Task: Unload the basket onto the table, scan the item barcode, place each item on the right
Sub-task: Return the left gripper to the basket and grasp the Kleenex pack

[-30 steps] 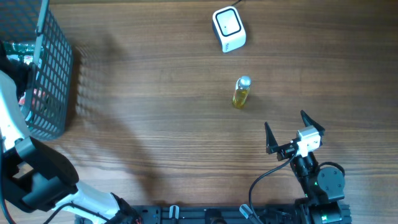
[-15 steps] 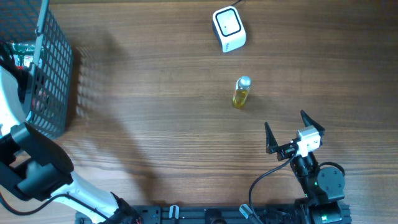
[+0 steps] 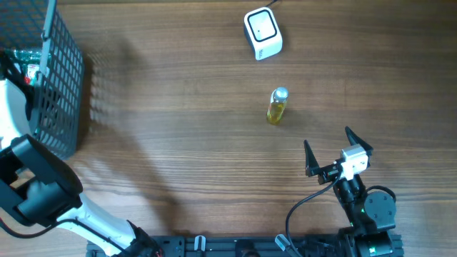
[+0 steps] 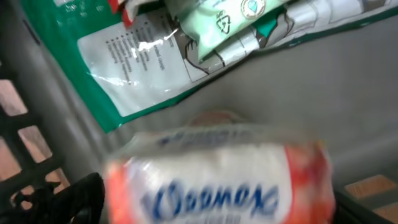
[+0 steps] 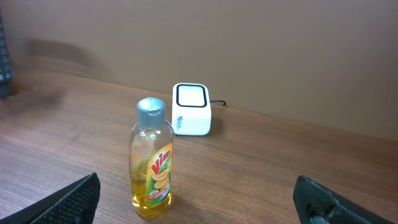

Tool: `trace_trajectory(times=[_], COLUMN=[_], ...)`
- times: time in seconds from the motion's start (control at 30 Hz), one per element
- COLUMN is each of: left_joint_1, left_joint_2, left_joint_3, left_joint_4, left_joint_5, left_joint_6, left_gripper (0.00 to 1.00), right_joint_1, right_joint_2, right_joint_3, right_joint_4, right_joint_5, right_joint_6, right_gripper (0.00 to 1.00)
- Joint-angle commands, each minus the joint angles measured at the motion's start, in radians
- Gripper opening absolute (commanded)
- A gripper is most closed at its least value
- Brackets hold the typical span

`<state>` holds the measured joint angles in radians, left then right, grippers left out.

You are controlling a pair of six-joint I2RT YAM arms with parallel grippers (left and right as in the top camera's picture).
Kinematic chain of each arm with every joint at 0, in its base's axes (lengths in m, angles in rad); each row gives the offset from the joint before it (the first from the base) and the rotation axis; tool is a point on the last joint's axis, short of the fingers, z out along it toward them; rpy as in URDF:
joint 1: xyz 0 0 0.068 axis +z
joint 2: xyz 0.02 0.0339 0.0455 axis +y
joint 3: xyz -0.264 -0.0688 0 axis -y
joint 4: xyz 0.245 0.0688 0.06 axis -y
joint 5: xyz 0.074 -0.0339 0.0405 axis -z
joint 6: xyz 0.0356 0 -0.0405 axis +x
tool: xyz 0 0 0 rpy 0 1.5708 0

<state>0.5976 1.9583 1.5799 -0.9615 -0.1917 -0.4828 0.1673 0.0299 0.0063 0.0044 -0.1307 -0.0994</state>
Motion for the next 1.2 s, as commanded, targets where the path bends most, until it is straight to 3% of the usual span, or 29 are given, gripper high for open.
trace_trajectory(times=[0.0, 0.13, 0.3, 0.57, 0.9, 1.17], left_joint_1=[-0.003, -0.003, -0.003, 0.031, 0.128, 0.08], left_joint_2=[0.021, 0.021, 0.02, -0.024, -0.232, -0.437], left_joint_3=[-0.026, -0.029, -0.029, 0.015, 0.239, 0.35], left_joint_4=[0.02, 0.027, 0.038, 0.061, 0.061, 0.099], left_joint_5=[0.001, 0.001, 0.001, 0.023, 0.191, 0.448], left_joint_6=[0.011, 0.011, 0.012, 0.011, 0.043, 0.087], left_gripper=[0.84, 0.83, 0.66, 0.54, 0.54, 0.54], right_joint_1=[-0.005, -0.005, -0.005, -0.005, -0.005, -0.005], right_joint_2=[-0.001, -0.001, -0.001, -0.001, -0.001, -0.001], right_joint_3=[-0.001, -0.001, -0.001, -0.001, -0.001, -0.001], right_joint_4=[0.005, 0.005, 0.004, 0.004, 0.005, 0.004], right_joint_5=[-0.001, -0.001, -0.001, -0.001, -0.001, -0.001], right_joint_6=[-0.006, -0.005, -0.006, -0.005, -0.005, -0.005], right_gripper=[1.0, 1.0, 1.0, 1.0, 1.0, 1.0])
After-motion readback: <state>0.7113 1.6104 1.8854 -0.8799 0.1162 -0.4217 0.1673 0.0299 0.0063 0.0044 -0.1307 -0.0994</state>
